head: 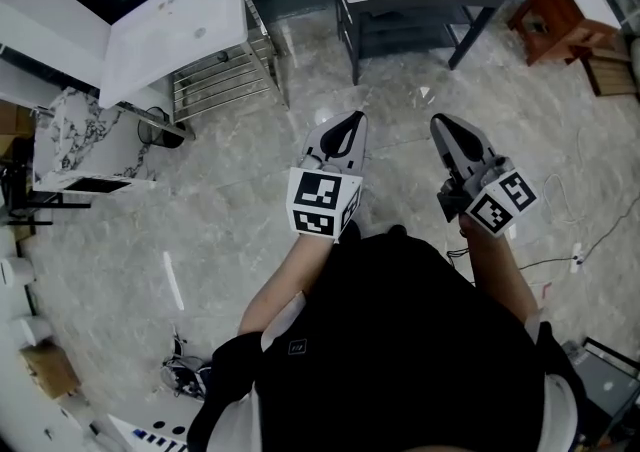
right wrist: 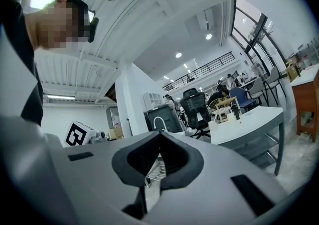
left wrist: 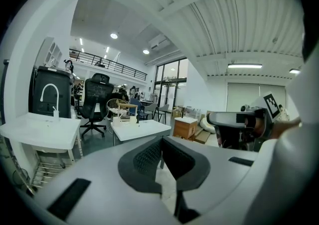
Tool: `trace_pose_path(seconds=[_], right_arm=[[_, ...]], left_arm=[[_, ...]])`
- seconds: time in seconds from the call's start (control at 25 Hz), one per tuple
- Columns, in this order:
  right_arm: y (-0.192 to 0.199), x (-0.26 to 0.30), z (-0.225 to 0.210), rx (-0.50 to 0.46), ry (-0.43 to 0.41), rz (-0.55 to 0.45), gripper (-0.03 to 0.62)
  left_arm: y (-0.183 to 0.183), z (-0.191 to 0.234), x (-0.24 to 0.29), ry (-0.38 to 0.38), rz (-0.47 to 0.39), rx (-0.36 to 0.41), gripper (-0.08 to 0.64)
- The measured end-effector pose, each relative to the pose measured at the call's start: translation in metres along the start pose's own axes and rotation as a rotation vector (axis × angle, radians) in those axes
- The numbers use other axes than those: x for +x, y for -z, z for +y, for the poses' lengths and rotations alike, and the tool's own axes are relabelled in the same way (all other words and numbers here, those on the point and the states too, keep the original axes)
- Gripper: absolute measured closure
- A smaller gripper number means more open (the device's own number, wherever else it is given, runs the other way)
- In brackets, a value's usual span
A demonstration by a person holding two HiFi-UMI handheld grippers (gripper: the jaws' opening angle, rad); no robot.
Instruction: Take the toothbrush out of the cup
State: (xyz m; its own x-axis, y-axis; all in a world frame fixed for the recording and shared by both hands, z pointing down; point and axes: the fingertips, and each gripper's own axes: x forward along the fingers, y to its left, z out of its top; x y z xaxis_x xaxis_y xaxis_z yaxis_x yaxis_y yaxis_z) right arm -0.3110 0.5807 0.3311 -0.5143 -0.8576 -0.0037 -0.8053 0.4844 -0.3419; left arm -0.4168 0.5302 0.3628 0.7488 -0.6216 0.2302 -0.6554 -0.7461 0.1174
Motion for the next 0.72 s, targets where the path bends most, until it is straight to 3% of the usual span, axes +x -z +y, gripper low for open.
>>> trace_pose_path(seconds=[0.36,0.72], right_arm=[[0.012,0.024,-0.004,0.029,0.064,0.012,0.565],[-0.002,0.032,-0.088,0.081,0.101,-0.006,0.565]], left_arm=[[0.013,0.023,0.014,0.067,0.015,-0.03,0.545],[0.008,0.029,0.091,0.066,0.05,-0.026,0.545]])
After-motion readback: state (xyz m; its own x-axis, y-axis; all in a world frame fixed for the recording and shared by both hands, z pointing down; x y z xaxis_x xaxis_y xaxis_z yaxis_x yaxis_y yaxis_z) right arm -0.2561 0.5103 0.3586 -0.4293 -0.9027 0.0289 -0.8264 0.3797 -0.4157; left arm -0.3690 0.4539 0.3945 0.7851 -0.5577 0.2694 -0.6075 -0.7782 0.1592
